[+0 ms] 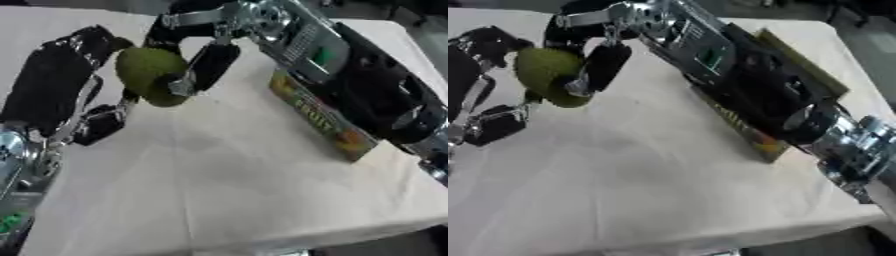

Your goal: Pick up the objects with one hand, pass them to the other hand, and then place them into the box on the other side of the table.

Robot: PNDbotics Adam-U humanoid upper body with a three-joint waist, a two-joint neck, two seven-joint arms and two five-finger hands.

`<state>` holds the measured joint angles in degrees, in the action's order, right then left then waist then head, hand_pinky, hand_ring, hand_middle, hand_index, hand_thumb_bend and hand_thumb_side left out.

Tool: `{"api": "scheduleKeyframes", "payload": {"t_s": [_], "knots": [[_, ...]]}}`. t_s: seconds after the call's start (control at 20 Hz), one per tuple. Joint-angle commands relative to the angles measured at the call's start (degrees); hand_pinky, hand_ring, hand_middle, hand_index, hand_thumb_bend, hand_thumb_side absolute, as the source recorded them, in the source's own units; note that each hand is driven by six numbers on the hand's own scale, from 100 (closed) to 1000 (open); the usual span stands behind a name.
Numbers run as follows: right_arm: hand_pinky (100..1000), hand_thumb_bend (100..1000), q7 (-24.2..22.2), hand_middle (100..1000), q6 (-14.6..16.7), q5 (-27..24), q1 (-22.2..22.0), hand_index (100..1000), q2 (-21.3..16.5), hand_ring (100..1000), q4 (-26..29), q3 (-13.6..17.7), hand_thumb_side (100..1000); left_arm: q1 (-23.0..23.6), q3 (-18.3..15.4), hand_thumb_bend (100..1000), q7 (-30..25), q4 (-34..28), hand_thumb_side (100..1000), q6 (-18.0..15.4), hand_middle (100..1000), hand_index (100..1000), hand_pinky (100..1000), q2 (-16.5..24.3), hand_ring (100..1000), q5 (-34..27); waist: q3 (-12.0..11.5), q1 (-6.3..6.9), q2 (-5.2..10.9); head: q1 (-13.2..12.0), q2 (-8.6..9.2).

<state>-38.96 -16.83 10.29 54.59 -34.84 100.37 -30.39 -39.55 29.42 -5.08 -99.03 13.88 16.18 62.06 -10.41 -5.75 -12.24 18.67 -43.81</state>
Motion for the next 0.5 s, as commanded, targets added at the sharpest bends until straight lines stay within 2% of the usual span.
{"api": "scheduleKeyframes", "payload": {"t_s": [0.05,0.25,0.5], "knots": [[829,100,0.05,232,-0.36,-0.59,0.8,414,-1.9,480,1.81,1.23,161,-0.48,-0.94,597,-0.97,0.09,439,2.08,773,903,638,-0.02,650,-0.04,0.19,0.59,0.71,-0.02,-0.3],[836,100,0.1,223,-0.7,-0.57,0.59,406,-2.28,471,2.69,1.71,175,0.0,-1.27,693,-1.22,0.78,585,5.8,796,923,662,-0.03,687,-0.05,0.27,0.74,0.76,-0.11,-0.3],[835,109,0.68,221,-0.47,-0.59,0.02,403,-2.98,468,3.6,2.75,175,0.9,-1.38,680,-1.65,1.12,629,10.1,790,921,653,0.26,680,-0.9,0.28,0.78,0.88,-0.36,-0.3]]}}
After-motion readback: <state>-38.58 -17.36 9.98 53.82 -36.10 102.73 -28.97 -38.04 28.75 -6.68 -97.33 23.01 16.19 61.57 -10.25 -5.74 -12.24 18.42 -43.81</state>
